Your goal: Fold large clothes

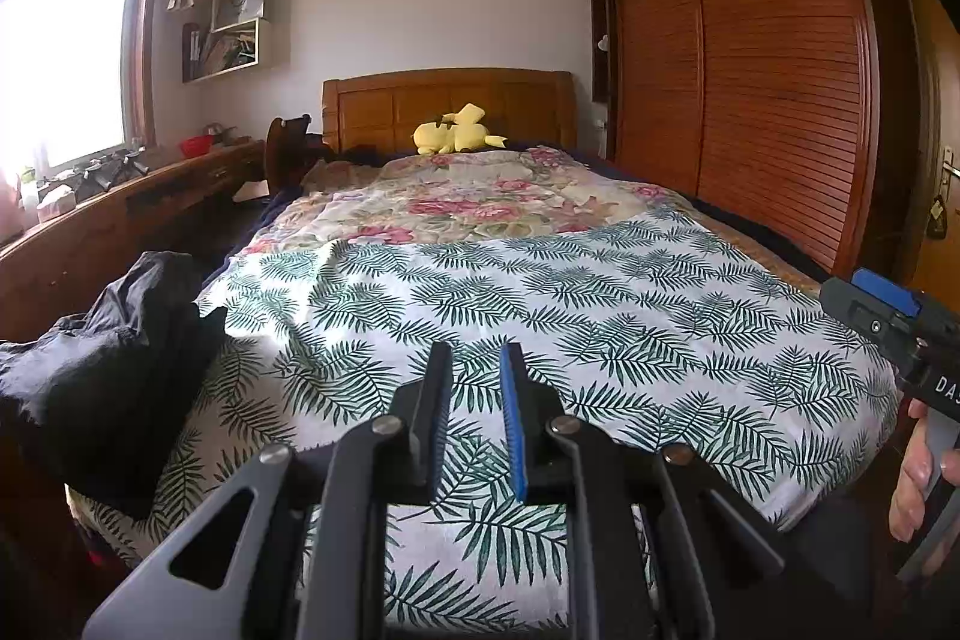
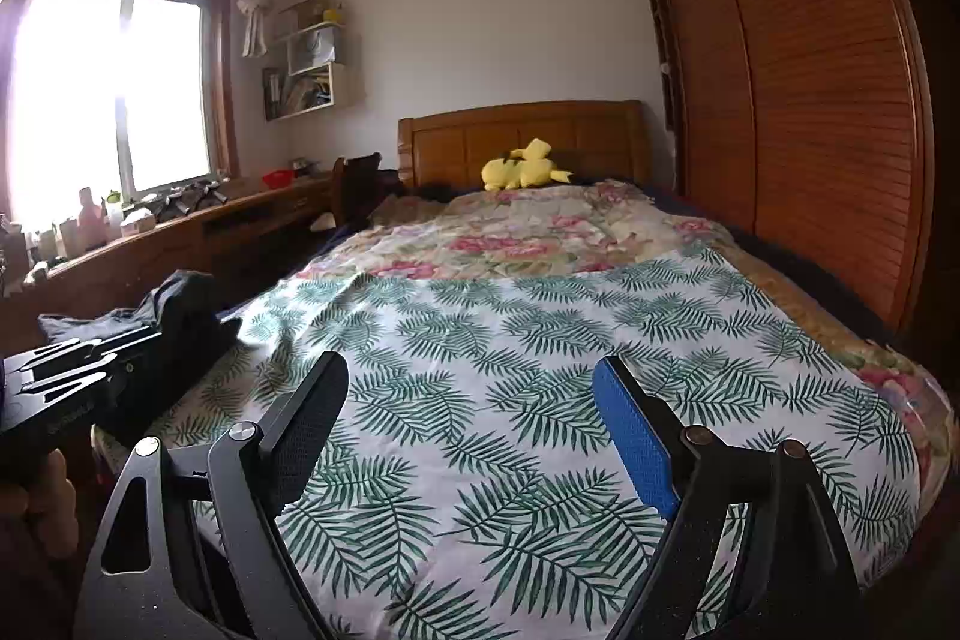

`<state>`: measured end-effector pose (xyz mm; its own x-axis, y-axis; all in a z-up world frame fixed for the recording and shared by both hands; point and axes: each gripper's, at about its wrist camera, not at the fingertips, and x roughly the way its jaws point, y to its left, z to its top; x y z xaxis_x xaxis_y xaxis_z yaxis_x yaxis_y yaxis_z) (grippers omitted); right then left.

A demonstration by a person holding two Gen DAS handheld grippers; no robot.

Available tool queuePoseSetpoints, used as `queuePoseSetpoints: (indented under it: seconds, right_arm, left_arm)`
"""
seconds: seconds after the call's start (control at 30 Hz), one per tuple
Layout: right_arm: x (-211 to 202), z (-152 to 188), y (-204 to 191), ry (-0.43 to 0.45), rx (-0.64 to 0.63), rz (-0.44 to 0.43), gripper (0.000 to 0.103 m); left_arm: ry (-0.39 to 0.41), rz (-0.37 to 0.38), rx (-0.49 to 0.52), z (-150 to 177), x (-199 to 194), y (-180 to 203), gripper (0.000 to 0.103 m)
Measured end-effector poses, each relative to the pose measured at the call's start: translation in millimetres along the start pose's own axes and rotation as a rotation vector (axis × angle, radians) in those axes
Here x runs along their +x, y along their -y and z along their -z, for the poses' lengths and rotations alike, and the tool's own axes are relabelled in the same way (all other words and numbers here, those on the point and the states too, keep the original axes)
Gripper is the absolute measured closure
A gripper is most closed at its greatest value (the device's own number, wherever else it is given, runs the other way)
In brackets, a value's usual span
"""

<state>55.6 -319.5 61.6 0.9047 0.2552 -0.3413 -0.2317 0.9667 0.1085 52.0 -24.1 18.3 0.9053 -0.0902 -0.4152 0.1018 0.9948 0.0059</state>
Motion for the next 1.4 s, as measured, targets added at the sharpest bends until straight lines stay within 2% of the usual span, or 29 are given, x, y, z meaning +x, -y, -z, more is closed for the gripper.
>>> queuePoseSetpoints:
  seconds: [0.6, 1.4]
  right_arm:
    - [1.5, 2.2, -4.9, -0.005, -0.001, -0.007, 0.017]
    - [0.8, 0.8, -5.0, 0.001, -0.002, -0.005, 0.017]
  left_arm:
    - [0.013, -0.020, 0.000, 2.8, -2.5, -2.0, 0.088]
    - [0.022, -0.009, 0.003, 0.4, -9.5, 4.8, 0.088]
